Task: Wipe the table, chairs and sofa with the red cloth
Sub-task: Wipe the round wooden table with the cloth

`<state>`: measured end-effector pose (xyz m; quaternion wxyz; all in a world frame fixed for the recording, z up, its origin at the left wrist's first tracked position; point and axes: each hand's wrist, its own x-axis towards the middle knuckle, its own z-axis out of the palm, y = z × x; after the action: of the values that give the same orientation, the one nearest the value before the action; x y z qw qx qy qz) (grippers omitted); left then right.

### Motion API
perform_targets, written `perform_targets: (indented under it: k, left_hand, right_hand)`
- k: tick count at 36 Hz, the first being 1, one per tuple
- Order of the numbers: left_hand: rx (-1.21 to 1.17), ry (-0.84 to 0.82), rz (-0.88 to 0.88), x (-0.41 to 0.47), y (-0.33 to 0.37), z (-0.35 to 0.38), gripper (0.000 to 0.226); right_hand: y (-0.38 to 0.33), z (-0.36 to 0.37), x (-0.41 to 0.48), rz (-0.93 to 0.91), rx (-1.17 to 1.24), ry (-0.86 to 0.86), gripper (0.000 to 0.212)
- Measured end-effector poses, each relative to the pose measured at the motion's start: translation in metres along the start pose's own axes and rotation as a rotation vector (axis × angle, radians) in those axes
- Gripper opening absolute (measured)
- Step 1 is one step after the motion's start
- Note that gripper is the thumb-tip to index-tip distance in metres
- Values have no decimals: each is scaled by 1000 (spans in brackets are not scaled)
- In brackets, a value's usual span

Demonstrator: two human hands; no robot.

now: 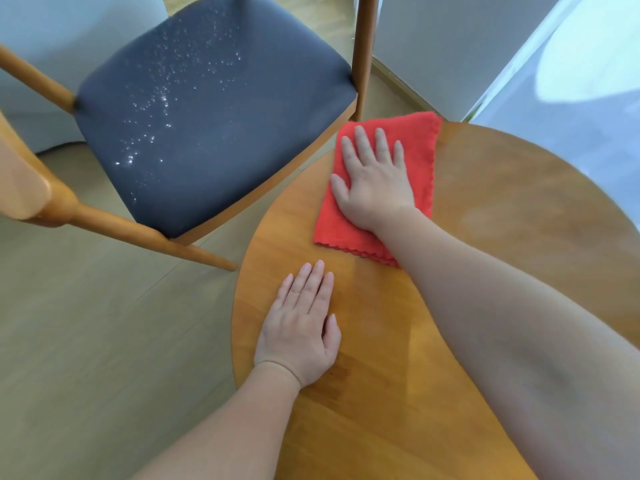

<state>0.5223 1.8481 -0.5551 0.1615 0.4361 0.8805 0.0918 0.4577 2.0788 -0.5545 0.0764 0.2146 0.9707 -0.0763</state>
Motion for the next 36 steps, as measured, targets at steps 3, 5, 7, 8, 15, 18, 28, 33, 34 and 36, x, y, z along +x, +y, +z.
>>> perform_targets:
  k: [3, 5, 7, 8, 15, 18, 28, 33, 34, 36]
  left_hand:
    - [-8, 33, 2, 0, 0, 0, 57]
    - [-29, 82, 7, -1, 0, 2, 55]
    - [-75, 150, 8, -2, -1, 3, 50]
    - [-99, 183, 4, -4, -1, 4, 47]
    - [-458, 427, 15, -16, -9, 2, 27]
    - [-488, 522, -32, -15, -20, -14, 25]
    - [-252, 502, -121, -51, -108, -67, 25]
    - [-220, 468, -148, -80, -127, -69, 27]
    - [-222, 457, -156, -84, -128, -69, 26]
    - [-230, 435, -169, -92, -127, -68, 26]
  right_hand:
    - [-25, 5, -1, -89, 6, -10, 67]
    - [-28, 6, -1, -107, 5, -10, 67]
    - [-26, 5, -4, -117, 2, -12, 66]
    - [-25, 5, -6, -125, 0, -14, 66]
    - [-32, 11, -33, -181, -34, -10, 66]
    - [-37, 15, -45, -192, -30, -20, 65]
    - [-90, 27, -94, -114, 23, -48, 65]
    - [-121, 37, -126, -43, 58, -57, 66]
    - [-124, 38, -133, -36, 59, -64, 66]
    - [-129, 40, -146, -18, 64, -77, 66]
